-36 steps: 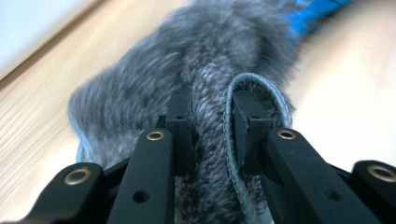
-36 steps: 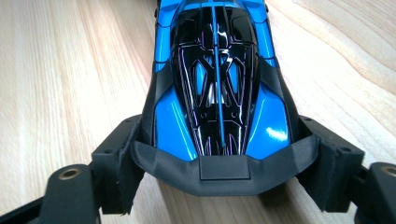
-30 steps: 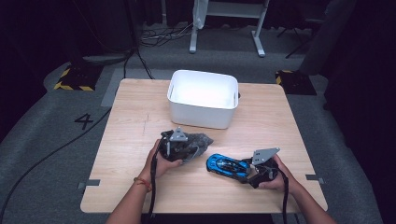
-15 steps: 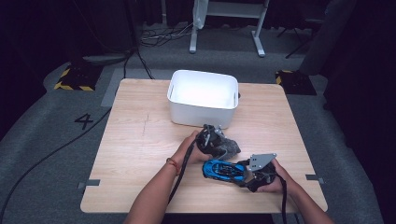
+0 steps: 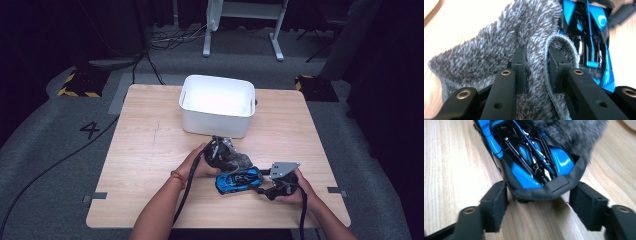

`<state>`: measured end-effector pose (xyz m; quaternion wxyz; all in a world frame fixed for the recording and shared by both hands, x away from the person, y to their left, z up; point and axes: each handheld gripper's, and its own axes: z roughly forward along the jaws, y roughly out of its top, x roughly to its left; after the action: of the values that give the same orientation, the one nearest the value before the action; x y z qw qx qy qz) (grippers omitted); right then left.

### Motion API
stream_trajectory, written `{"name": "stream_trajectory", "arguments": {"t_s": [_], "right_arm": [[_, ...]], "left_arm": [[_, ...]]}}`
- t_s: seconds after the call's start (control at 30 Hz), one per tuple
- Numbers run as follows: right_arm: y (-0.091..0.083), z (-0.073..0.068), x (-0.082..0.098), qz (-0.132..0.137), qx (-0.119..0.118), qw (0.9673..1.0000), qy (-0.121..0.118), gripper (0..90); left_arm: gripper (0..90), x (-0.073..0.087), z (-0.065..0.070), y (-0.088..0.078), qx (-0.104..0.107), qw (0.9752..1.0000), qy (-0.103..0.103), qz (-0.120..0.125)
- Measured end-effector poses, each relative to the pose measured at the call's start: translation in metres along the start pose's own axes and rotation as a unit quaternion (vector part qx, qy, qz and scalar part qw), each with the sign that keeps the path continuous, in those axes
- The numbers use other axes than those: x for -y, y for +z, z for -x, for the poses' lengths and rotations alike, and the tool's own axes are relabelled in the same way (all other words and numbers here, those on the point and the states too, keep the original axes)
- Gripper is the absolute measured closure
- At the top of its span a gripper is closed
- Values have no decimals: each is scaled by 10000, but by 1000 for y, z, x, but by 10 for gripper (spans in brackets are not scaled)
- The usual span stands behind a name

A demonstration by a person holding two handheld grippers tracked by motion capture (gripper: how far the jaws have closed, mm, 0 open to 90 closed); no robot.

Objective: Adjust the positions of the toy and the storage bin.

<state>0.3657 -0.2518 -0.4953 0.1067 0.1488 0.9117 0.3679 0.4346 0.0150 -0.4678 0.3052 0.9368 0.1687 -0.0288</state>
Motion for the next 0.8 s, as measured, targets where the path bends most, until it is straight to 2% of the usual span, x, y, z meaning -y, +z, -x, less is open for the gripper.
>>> {"name": "stream_trajectory", "arguments": {"t_s": [0.13,0.2,0.23,0.3,0.37,0.4,0.43,0.5,0.53,0.57,0.6,0.7,0.73,0.8], "right_arm": [[1,-1,-1,26,45,10000,-8,357],[2,-4,-2,62,82,9999,-51,311],[2,-4,-3,117,7,9999,-29,286],[2,-5,-7,374,-77,9992,94,307],[1,-7,-12,554,3,9984,107,354],[0,-7,-16,705,-78,9973,196,409],[-1,-8,-19,813,-161,9963,227,416],[2,-9,-24,757,-17,9967,299,419],[3,-8,-25,749,109,9963,395,468],[5,-6,-25,660,290,9964,440,454],[6,-5,-24,639,337,9962,487,451],[7,2,-20,687,173,9940,836,477],[7,3,-21,688,227,9934,887,511],[6,4,-20,696,127,9932,921,571]], "left_arm": [[700,19,-4,-11,10,9999,-91,45],[697,25,-7,-12,88,9995,-257,156],[697,26,-9,-10,125,9993,-307,197],[697,25,-7,-7,77,9993,-277,232],[697,24,-5,-6,-4,9995,-224,212],[697,24,-4,-7,-30,9997,-172,187],[697,23,-4,-7,-59,9997,-174,178],[697,23,-2,-7,-99,9997,-168,155],[697,23,-1,-7,-120,9997,-136,168],[697,24,-1,-7,-126,9996,-146,192],[697,25,-1,-7,-113,9996,-157,211],[697,28,-1,-8,-123,9993,-154,309],[697,30,-1,-9,-122,9993,-161,304],[698,33,0,-13,-171,9995,-112,258]]}}
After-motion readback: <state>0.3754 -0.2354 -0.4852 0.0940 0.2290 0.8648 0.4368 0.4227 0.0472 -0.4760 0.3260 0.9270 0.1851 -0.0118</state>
